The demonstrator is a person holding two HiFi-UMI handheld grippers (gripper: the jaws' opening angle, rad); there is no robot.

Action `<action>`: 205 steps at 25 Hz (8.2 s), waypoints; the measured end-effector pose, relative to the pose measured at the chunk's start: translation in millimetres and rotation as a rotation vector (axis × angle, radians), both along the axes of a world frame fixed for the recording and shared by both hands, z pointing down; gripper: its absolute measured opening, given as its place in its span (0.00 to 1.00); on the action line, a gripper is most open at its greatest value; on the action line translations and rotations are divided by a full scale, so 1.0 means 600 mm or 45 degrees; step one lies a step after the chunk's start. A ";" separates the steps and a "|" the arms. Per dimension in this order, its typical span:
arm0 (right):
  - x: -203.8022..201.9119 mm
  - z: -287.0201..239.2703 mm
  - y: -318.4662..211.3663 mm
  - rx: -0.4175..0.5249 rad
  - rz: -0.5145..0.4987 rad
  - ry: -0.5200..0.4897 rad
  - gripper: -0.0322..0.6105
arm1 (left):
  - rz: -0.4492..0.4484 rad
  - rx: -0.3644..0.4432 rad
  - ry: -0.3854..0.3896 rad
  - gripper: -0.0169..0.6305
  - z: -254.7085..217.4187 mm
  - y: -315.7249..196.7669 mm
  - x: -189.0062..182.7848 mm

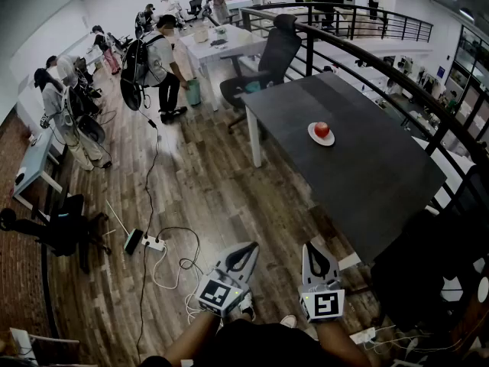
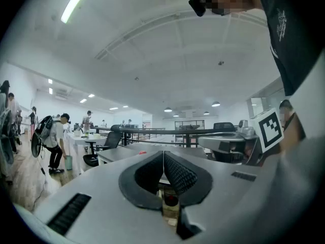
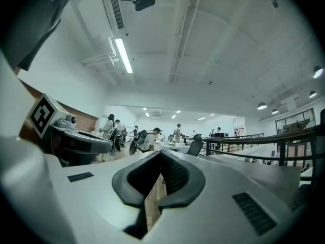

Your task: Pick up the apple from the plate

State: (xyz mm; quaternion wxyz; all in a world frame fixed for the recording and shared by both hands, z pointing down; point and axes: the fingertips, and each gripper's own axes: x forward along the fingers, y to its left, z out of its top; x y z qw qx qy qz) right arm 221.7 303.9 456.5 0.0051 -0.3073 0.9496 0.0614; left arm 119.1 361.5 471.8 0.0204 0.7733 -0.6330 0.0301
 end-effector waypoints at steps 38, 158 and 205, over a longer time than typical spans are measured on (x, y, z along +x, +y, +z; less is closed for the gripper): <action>-0.228 0.020 -0.098 -0.075 0.174 0.012 0.09 | 0.123 -0.043 0.021 0.06 0.019 -0.111 -0.255; -0.306 0.270 -1.040 -0.438 0.704 0.212 0.55 | 0.747 -0.230 0.027 0.06 0.148 -1.140 -0.309; -0.293 0.278 -1.092 -0.498 0.603 0.266 0.69 | 0.716 -0.234 0.018 0.06 0.147 -1.120 -0.292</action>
